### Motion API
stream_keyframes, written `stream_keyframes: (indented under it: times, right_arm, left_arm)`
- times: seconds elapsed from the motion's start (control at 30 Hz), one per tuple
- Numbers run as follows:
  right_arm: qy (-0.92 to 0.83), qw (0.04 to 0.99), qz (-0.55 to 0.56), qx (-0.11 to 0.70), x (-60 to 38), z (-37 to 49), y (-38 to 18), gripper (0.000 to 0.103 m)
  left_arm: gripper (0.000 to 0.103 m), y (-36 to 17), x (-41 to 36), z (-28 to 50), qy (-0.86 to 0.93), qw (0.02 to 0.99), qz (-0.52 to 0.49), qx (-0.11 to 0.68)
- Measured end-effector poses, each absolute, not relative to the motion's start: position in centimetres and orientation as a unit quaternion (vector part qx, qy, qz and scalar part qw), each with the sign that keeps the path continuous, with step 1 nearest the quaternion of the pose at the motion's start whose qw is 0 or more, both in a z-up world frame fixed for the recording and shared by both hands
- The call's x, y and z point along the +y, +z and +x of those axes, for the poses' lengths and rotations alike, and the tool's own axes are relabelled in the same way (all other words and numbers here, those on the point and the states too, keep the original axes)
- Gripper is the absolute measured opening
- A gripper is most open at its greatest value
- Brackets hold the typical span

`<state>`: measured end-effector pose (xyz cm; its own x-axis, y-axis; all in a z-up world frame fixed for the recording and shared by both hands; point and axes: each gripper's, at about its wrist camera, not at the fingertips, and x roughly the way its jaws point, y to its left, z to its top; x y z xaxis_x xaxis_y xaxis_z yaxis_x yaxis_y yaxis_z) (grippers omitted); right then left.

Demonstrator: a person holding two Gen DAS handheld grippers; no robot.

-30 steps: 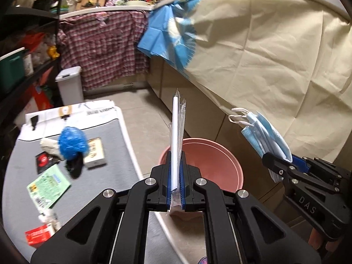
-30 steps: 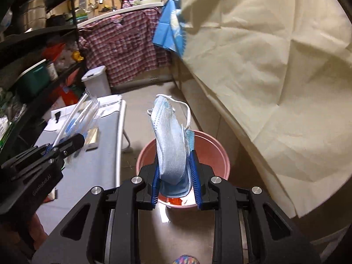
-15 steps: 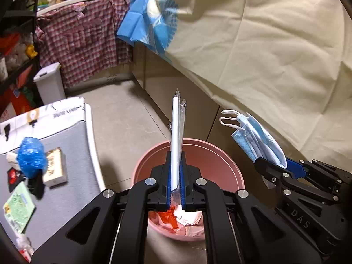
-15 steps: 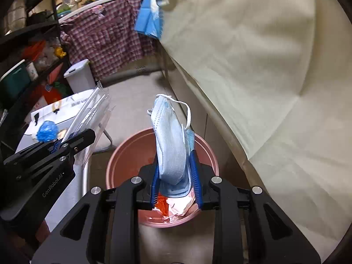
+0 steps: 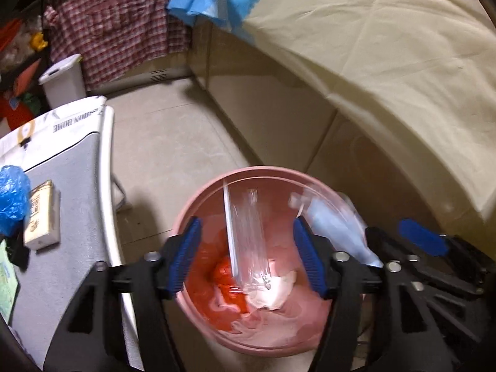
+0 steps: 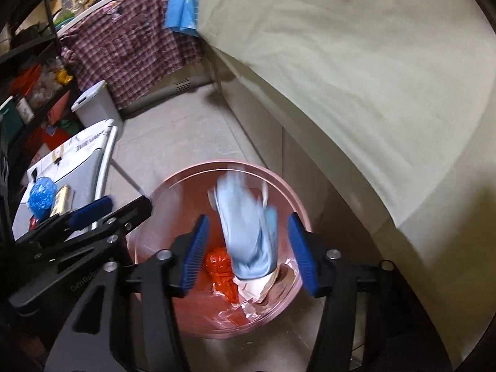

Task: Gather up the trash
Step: 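Carry the mask and straws over the pink bin and open both tools, then move both tools back over the table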

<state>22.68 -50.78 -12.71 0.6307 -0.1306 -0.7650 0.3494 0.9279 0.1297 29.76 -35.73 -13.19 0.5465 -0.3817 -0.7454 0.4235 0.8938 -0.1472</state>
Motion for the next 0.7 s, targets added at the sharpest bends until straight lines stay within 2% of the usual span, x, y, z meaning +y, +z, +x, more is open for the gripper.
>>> stream_keyframes:
  times: [0.17,0.33,0.43,0.7]
  right_arm:
    - [-0.133,0.893,0.131,0.410,-50.5,22.7,-12.9,0.066]
    - [-0.121,0.899,0.126,0.402,-49.7,22.1,-11.9,0.069]
    - [-0.105,0.906,0.116,0.392,-48.3,21.4,-10.4,0.074]
    - [-0.060,0.936,0.088,0.336,-43.3,18.4,-4.1,0.079]
  left_arm:
    - [0.061,-13.5,-34.9,30.1,-0.219,0.875,0.026,0.431]
    - [0.061,-11.5,-33.4,28.9,-0.212,0.884,0.032,0.415]
    - [0.061,-9.3,-31.2,27.6,-0.207,0.894,0.017,0.396]
    - [0.062,-4.6,-25.1,23.2,-0.176,0.920,0.013,0.351]
